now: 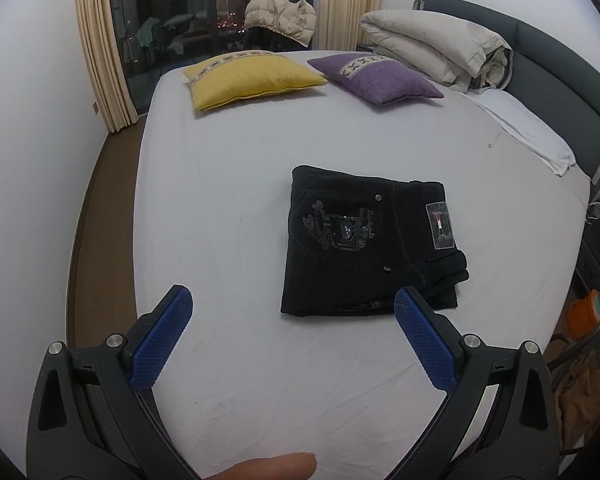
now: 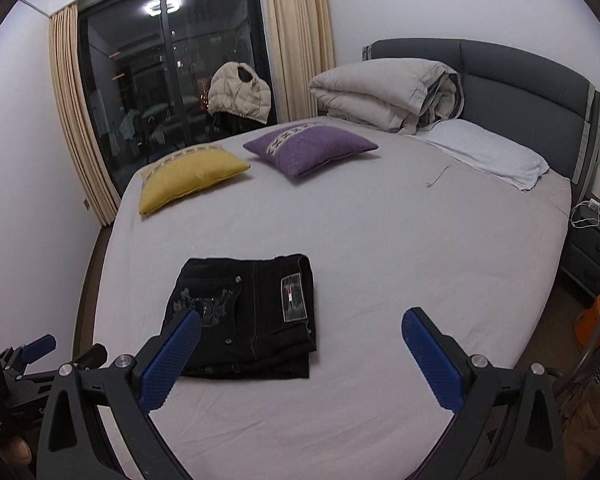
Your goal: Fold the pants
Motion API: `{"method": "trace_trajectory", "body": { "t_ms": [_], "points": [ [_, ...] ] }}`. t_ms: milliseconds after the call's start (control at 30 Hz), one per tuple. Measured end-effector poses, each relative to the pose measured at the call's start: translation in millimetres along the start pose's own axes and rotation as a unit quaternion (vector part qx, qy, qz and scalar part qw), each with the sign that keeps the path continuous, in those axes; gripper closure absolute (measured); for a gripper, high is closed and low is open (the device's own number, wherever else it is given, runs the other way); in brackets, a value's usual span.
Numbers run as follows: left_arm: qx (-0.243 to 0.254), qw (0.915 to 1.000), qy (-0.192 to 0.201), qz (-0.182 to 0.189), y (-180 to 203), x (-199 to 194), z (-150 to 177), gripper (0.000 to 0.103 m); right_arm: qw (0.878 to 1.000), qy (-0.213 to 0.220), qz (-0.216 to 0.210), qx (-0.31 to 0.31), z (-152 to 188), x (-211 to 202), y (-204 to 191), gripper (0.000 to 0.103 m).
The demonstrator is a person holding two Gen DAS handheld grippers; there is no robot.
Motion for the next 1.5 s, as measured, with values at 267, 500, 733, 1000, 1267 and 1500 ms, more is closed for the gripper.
{"method": "trace_trajectory", "body": {
  "t_ms": [267, 500, 733, 1000, 1267, 1500],
  "points": [
    [0.002, 1.0000, -0.006, 0.002, -1.6, -0.8, -0.7, 0.000, 1.000, -0.012, -0.007, -0.010, 6.4, 7.2, -8.2, 0.000],
    [0.000, 0.9999, -0.012, 0.001, -1.3, 0.0, -0.5, 0.000, 1.000, -0.017, -0.009, -0.013, 7.9, 8.6, -10.6, 0.000],
    [0.001, 0.9999, -0.015, 0.002, -1.7, 3.3, 0.4, 0.000, 1.000, -0.020, -0.011, -0.014, 13.2, 10.7, -9.8, 0.000],
    [0.003, 0.9999, -0.015, 0.002, 0.7, 5.2, 0.7, 0.000, 1.000, -0.024, -0.012, -0.015, 18.4, 12.5, -9.5, 0.000],
    [0.004, 0.9999, -0.015, 0.002, 1.8, 6.5, 1.2, 0.000, 0.999, -0.026, -0.012, -0.015, 21.1, 13.0, -10.0, 0.000],
    [0.004, 0.9999, -0.015, 0.002, 2.5, 6.7, 1.2, 0.000, 0.999, -0.026, -0.012, -0.015, 22.0, 12.5, -10.0, 0.000]
  ]
}}
Point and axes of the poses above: each gripper's, at about its wrist camera, not at the fingertips, and x roughly the way its jaws point, y to its right, z to its underside, the point moved 1 cm from there along x, roughly the way its jaws point, and after that the axes turned 2 degrees about -z, right-handed, at the moved point
